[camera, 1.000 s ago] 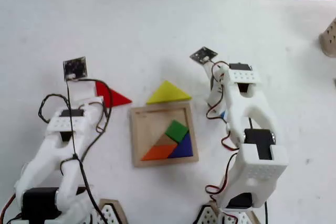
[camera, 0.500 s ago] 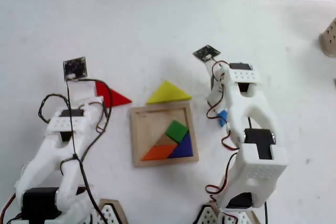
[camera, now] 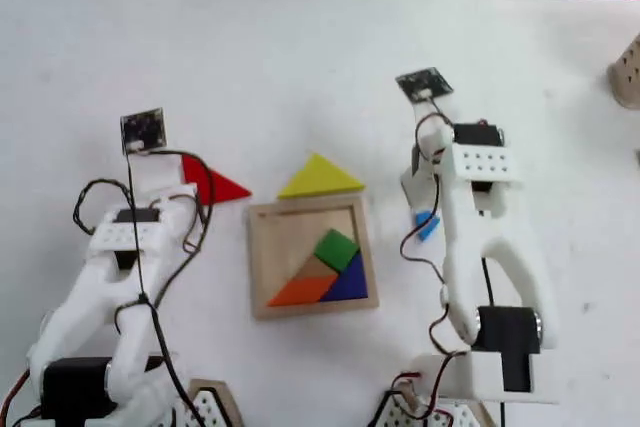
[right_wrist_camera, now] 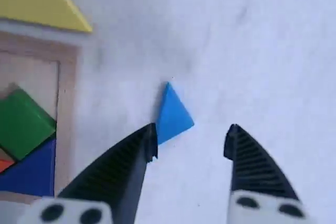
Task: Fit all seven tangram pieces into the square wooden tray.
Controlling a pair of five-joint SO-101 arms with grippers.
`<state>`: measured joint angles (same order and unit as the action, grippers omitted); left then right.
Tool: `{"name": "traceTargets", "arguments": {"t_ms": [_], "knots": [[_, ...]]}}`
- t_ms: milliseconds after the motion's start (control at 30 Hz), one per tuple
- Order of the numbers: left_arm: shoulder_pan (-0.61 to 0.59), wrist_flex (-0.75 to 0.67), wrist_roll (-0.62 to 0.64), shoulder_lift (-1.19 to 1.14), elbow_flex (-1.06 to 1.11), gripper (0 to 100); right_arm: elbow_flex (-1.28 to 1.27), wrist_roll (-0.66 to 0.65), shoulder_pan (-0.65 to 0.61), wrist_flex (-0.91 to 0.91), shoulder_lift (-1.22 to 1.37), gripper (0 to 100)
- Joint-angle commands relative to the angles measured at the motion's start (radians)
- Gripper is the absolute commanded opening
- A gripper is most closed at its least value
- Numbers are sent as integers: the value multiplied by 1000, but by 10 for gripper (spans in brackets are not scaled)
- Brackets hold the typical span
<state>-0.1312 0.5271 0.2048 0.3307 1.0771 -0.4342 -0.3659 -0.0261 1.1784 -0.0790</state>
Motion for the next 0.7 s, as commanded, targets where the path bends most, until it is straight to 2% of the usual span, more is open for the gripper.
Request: {"name": "traceTargets", "arguments": {"t_ms": [0, 400, 667], "knots": [[15, -18, -9, 36, -8, 20, -92, 84, 5, -101, -71, 229], [10, -18, -9, 36, -8, 20, -276, 98, -33, -323, -71, 229], [10, -18, -9, 36, -8, 20, -229, 98, -8, -320, 12, 229]]}}
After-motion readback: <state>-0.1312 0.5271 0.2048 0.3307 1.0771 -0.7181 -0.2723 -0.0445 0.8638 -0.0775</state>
